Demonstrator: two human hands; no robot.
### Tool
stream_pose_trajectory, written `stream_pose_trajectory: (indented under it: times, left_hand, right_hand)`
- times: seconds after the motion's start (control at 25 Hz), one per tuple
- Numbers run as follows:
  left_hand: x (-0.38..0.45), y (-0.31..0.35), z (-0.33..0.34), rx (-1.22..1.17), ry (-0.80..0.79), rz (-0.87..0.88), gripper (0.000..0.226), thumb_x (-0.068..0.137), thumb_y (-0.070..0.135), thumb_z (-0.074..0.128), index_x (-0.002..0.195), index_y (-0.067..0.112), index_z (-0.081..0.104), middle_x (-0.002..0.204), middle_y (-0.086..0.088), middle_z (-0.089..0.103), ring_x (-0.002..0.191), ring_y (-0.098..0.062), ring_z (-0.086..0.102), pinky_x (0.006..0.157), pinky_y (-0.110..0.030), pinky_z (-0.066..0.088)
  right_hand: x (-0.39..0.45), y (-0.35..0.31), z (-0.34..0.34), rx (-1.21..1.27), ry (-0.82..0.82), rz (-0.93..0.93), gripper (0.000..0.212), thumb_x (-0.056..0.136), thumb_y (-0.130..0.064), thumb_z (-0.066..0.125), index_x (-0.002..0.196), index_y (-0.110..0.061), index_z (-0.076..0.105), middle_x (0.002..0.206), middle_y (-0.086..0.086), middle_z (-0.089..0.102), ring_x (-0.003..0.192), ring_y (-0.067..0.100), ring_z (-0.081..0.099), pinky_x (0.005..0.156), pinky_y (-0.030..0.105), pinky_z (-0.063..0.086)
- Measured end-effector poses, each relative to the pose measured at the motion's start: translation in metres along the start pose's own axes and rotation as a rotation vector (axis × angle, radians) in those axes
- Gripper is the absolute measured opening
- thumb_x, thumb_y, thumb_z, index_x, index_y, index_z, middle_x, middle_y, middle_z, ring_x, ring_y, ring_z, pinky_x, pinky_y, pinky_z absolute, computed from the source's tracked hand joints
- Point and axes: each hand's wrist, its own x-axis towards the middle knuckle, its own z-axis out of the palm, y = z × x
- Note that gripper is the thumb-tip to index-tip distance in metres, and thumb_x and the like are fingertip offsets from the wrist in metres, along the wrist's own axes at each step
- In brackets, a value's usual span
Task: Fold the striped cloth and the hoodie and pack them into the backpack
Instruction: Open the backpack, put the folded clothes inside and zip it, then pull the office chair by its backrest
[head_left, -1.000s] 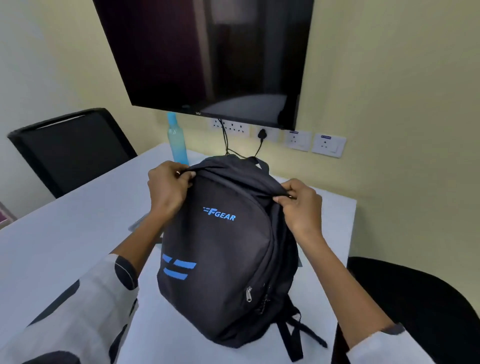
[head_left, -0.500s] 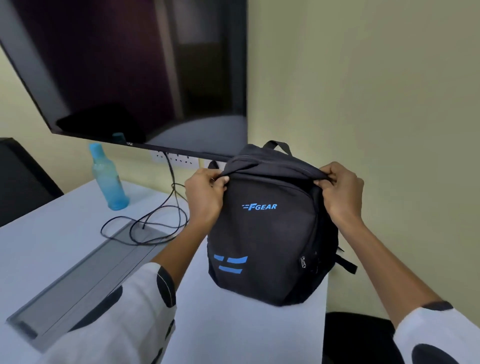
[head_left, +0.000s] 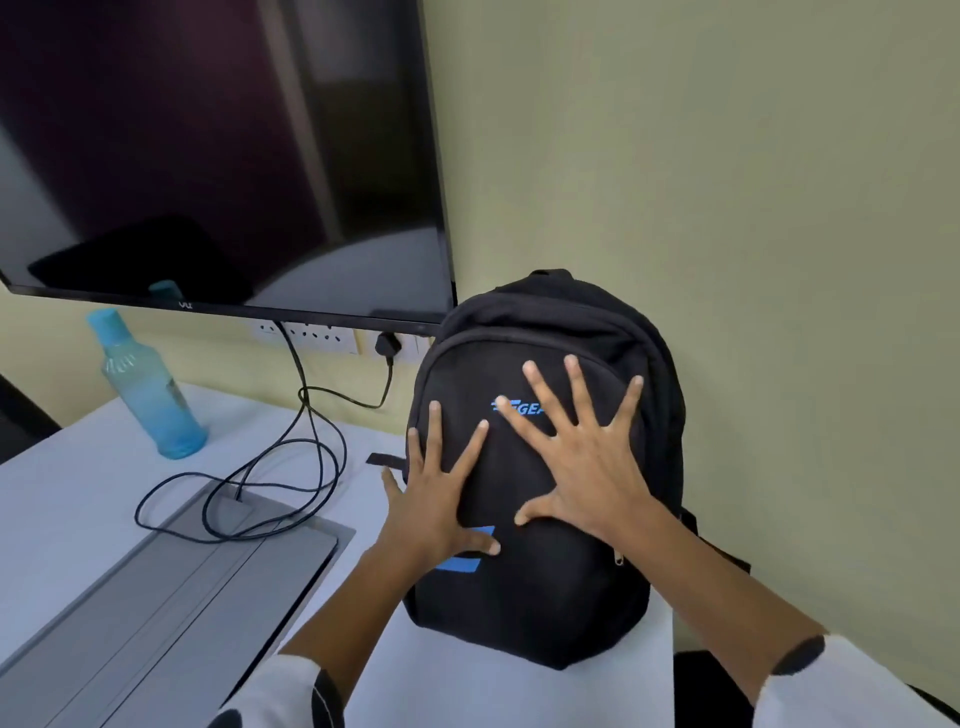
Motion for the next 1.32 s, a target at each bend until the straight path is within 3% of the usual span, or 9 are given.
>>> stream_pose_trajectory:
  times: [0.28, 0.56, 0.76, 0.92, 1.08, 1.32]
  left_hand:
    - [0.033, -0.012, 0.041, 0.278, -0.112, -0.051, 0.131, 0.058, 0.069, 0.071, 0.136, 0.047, -0.032, 0.139, -0.001, -0.052, 0.133, -0.032, -0.040, 0.105, -0.070, -0.001]
    - [-0.009, -0.007, 0.043, 0.215, -0.279, -0.129, 0.111, 0.073, 0.068, 0.059, 0.140, 0.043, -0.026, 0.147, -0.003, -0.041, 0.138, -0.034, -0.031, 0.106, -0.069, 0.000]
    - [-0.079, 0.023, 0.012, 0.078, -0.246, -0.099, 0.097, 0.074, 0.077, 0.045, 0.133, 0.053, -0.028, 0.141, 0.001, -0.048, 0.139, -0.035, -0.028, 0.106, -0.070, 0.001]
    - [-0.133, 0.070, -0.026, 0.042, -0.158, -0.007, 0.085, 0.056, 0.090, 0.001, 0.127, 0.058, -0.031, 0.141, 0.005, -0.047, 0.142, -0.033, -0.023, 0.106, -0.069, 0.004]
    - [-0.202, 0.145, -0.064, -0.017, -0.119, 0.135, 0.084, 0.065, 0.083, 0.011, 0.138, 0.055, -0.020, 0.152, 0.004, -0.034, 0.144, -0.030, -0.015, 0.108, -0.066, 0.004]
    - [-0.327, 0.252, -0.081, -0.253, -0.209, 0.395, 0.079, 0.072, 0.078, 0.025, 0.140, 0.056, -0.009, 0.153, 0.008, -0.030, 0.146, -0.025, 0.005, 0.111, -0.063, 0.006]
  right_hand:
    - [0.037, 0.021, 0.050, -0.029, -0.228, 0.090, 0.130, 0.048, -0.093, 0.050, 0.144, -0.042, -0.021, 0.150, -0.001, -0.040, 0.135, 0.034, -0.039, 0.090, 0.084, -0.007]
    - [0.039, 0.026, 0.038, 0.060, -0.513, 0.007, 0.129, 0.056, -0.080, 0.064, 0.145, -0.041, -0.022, 0.149, -0.002, -0.042, 0.136, 0.034, -0.038, 0.094, 0.083, 0.006]
    - [-0.015, 0.044, -0.021, 0.069, -0.616, -0.051, 0.125, 0.060, -0.076, 0.066, 0.144, -0.043, -0.021, 0.152, -0.002, -0.036, 0.141, 0.031, -0.030, 0.098, 0.080, 0.007]
    - [-0.078, 0.069, -0.102, 0.019, -0.633, -0.050, 0.117, 0.065, -0.078, 0.060, 0.145, -0.044, -0.018, 0.156, 0.001, -0.027, 0.145, 0.030, -0.019, 0.101, 0.075, 0.013]
    - [-0.162, 0.078, -0.185, -0.043, -0.656, -0.057, 0.109, 0.070, -0.080, 0.053, 0.148, -0.041, -0.013, 0.159, 0.002, -0.020, 0.147, 0.027, -0.011, 0.103, 0.071, 0.018]
    - [-0.305, 0.080, -0.272, 0.075, -0.692, 0.054, 0.094, 0.077, -0.075, 0.048, 0.150, -0.040, 0.000, 0.161, -0.001, -0.010, 0.148, 0.022, -0.002, 0.108, 0.062, 0.021]
